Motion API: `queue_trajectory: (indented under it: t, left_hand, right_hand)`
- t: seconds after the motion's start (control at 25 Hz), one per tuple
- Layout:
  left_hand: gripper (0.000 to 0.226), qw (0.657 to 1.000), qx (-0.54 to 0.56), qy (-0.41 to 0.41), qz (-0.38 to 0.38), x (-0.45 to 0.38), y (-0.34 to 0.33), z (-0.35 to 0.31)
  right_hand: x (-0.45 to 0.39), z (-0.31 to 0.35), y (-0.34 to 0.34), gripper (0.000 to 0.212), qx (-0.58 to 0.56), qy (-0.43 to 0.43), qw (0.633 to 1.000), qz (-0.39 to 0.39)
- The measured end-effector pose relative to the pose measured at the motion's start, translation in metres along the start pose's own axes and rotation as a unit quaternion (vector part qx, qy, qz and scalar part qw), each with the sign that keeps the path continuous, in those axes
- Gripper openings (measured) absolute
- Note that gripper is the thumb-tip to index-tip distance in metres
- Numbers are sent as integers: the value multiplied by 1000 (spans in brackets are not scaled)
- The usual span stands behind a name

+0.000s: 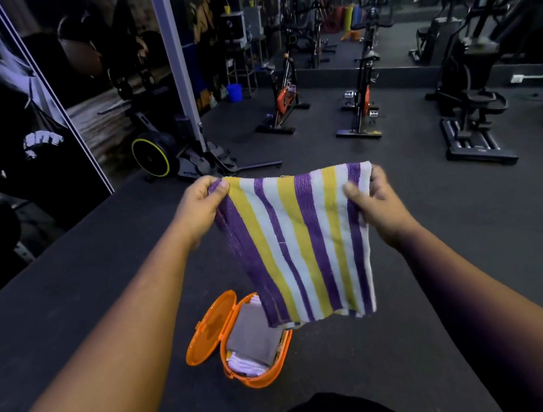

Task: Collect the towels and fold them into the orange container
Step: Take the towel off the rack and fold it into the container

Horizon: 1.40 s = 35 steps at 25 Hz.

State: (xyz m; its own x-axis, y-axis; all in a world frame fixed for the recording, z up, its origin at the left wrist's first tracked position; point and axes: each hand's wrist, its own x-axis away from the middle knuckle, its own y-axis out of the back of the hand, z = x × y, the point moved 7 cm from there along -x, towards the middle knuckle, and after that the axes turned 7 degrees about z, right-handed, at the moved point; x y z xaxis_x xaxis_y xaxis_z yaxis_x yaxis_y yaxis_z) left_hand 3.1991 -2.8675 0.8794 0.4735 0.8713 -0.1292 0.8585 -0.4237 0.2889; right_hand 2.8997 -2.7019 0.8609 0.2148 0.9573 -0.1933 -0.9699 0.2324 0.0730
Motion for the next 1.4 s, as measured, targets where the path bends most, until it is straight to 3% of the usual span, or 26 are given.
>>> queue_trajectory:
  t: [0.08,0.16,0.2,0.32,0.36,0.48,0.56,0.68,0.76,0.84,0.96,1.0,1.08,1.2,1.28,1.4]
  left_hand:
    - [14,994,98,-22,-43,-6,4,-28]
    - [16,969,231,-35,-76,-5,6,-46]
    - [27,961,271,-23,-49,-4,1,-40]
    - [34,978,151,82,116,38,-44,20]
    - [27,981,114,101,117,46,-52,36]
    - [10,967,194,161,-22,28,-43,41]
    - [17,934,314,170,-28,16,-44,18]
    - [51,901,400,146,83,33,-72,12]
    - [55,916,332,177,136,64,-109,37]
    - [44,927,311,197,77,65,-126,58]
    - [34,904,355,239,0,43,-118,63]
    - [34,891,378,250,-1,39,-113,62]
    - [36,883,397,252,7,37,-101,72]
    - [52,920,253,298,29,52,-88,125]
    - [35,926,195,321,-26,51,-75,161]
    - [20,896,272,327,-124,33,-65,195]
  right_hand:
    - [8,-20,-17,30,97,-63,991,66]
    - [10,-28,-14,17,77,-67,995,12]
    - [7,-23,-11,16,41,-49,998,-15]
    - [-3,-16,-7,20,-30,-78,996,-17]
    - [-7,-18,-3,20,-30,-106,994,-12]
    - [-4,-25,1,21,-5,-209,978,26]
    - [-2,-20,1,20,-25,-230,972,41]
    - [-11,-11,8,17,-134,-220,966,24]
    - [-19,-22,19,17,-166,-229,959,-8]
    - [-18,-48,29,27,-218,-257,942,-8]
    - [8,-91,17,63,-245,-307,909,141]
    - [19,-103,12,60,-215,-326,904,176]
    - [17,-124,9,44,-190,-326,912,160]
    - [-21,-140,10,26,-133,-304,939,93]
    - [-46,-151,6,22,-36,-308,945,104]
    - [-81,-181,-4,18,9,-332,939,88]
